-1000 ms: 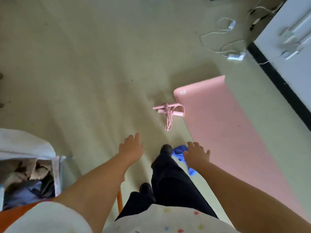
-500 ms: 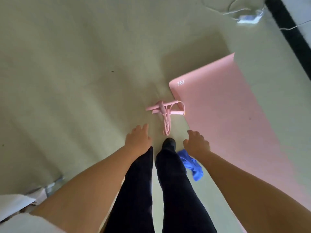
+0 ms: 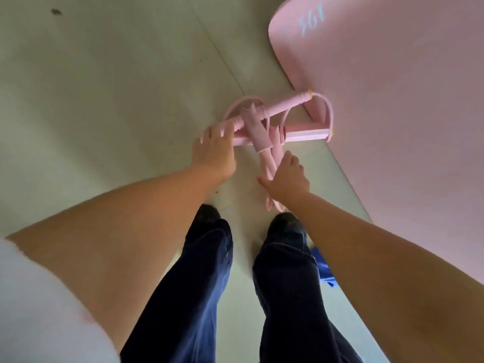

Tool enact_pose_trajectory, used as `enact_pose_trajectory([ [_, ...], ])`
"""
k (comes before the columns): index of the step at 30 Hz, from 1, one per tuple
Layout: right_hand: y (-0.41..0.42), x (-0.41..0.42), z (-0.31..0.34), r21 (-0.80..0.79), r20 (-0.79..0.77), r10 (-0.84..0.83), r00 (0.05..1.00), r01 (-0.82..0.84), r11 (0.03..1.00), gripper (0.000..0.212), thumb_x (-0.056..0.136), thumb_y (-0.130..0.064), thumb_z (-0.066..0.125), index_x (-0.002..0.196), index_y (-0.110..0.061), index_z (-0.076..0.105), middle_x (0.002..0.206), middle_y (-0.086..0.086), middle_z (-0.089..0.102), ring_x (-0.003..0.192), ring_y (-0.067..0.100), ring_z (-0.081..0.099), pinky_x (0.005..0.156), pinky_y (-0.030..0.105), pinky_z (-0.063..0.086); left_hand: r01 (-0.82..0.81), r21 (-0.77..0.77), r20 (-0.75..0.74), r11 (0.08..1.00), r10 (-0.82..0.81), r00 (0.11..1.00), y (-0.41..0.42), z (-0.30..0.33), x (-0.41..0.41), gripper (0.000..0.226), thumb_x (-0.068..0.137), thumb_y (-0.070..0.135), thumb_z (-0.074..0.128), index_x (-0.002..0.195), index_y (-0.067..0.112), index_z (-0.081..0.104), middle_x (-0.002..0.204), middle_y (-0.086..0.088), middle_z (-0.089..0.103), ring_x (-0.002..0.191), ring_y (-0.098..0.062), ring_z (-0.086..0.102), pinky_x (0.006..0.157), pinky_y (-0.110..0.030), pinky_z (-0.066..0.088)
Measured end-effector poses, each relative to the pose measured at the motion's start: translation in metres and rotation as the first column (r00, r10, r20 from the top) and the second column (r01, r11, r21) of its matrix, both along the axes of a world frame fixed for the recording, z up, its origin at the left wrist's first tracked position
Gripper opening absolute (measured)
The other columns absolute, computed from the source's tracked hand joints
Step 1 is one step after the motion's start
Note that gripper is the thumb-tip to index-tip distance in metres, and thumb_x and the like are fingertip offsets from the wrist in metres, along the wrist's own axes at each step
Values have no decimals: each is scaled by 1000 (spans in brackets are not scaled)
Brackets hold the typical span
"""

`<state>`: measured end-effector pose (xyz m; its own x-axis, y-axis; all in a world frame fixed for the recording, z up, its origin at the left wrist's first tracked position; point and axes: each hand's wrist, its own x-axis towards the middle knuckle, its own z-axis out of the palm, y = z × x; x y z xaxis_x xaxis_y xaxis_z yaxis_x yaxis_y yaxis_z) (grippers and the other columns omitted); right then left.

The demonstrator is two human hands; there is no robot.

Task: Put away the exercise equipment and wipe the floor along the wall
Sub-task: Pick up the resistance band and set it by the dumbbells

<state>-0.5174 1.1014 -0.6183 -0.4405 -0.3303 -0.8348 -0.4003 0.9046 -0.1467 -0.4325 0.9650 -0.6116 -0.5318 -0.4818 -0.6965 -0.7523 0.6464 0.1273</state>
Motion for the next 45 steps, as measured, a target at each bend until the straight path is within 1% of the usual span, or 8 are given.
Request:
enact_pose_trajectory([
  [4, 6, 10, -71, -87, -59, -277, 959, 271, 959, 62, 89, -35, 59, 135, -7, 30, 134, 13, 37, 121, 31, 41, 94, 45, 44, -86, -97, -11, 992, 85, 996, -15, -75, 2, 65, 89, 14, 53, 147, 9, 22, 139, -20, 39, 130, -37, 37, 103, -46, 33],
  [9, 17, -12, -74, -136, 20, -377, 926, 376, 916, 35, 86, -23, 58, 114, -6, 46, 113, 14, 52, 93, 30, 59, 81, 42, 54, -178, 70, -52, 982, 181, 982, -21, -61, 9, 39, 91, 21, 56, 121, -3, 46, 117, -26, 57, 107, -42, 54, 80, -43, 42],
  [19, 53, -4, 151, -144, 172, -508, 844, 531, 835, 17, 87, -16, 52, 90, -13, 35, 70, 2, 50, 58, 22, 51, 58, 35, 47, -272, 156, 30, 950, 270, 962, 29, 178, 32, 24, 89, 19, 56, 107, 5, 51, 98, -15, 62, 73, -27, 49, 64, -31, 37],
  [23, 72, 2, 255, -182, 126, -545, 829, 559, 809, 21, 91, -20, 52, 95, -12, 33, 79, 4, 52, 75, 26, 54, 68, 36, 43, -242, 166, 32, 956, 240, 970, 42, 287, 23, 22, 88, 20, 55, 106, 7, 51, 97, -13, 63, 73, -26, 51, 63, -31, 40],
  [29, 104, -9, 395, -246, 112, -638, 762, 643, 725, 15, 90, -14, 48, 91, -8, 34, 69, 2, 45, 66, 26, 48, 61, 37, 41, -119, 189, -72, 975, 134, 988, 64, 423, -1, 22, 88, 20, 54, 105, 8, 48, 86, -5, 54, 67, -22, 50, 54, -29, 35],
  [36, 156, -2, 494, -338, 71, -709, 701, 686, 644, 14, 93, -8, 45, 98, -7, 31, 74, 1, 42, 58, 16, 42, 47, 22, 36, 56, 274, -206, 960, 1, 979, 93, 504, -7, 21, 87, 20, 53, 104, 8, 48, 92, -9, 59, 72, -29, 63, 64, -42, 55],
  [41, 183, 57, 519, -357, 133, -819, 557, 798, 485, 8, 95, -18, 49, 98, -20, 42, 86, -4, 51, 76, 14, 52, 74, 31, 44, 237, 248, -200, 939, -190, 961, 102, 534, 11, 15, 88, 21, 54, 98, 13, 47, 85, -5, 57, 65, -23, 58, 57, -34, 49],
  [45, 212, 116, 529, -331, 146, -913, 382, 888, 318, 16, 91, -13, 49, 92, -9, 34, 75, 5, 48, 68, 27, 51, 65, 44, 49, 404, 235, -164, 884, -374, 913, 124, 548, 21, 16, 86, 22, 55, 98, 12, 50, 84, -6, 60, 69, -27, 60, 62, -36, 49],
])
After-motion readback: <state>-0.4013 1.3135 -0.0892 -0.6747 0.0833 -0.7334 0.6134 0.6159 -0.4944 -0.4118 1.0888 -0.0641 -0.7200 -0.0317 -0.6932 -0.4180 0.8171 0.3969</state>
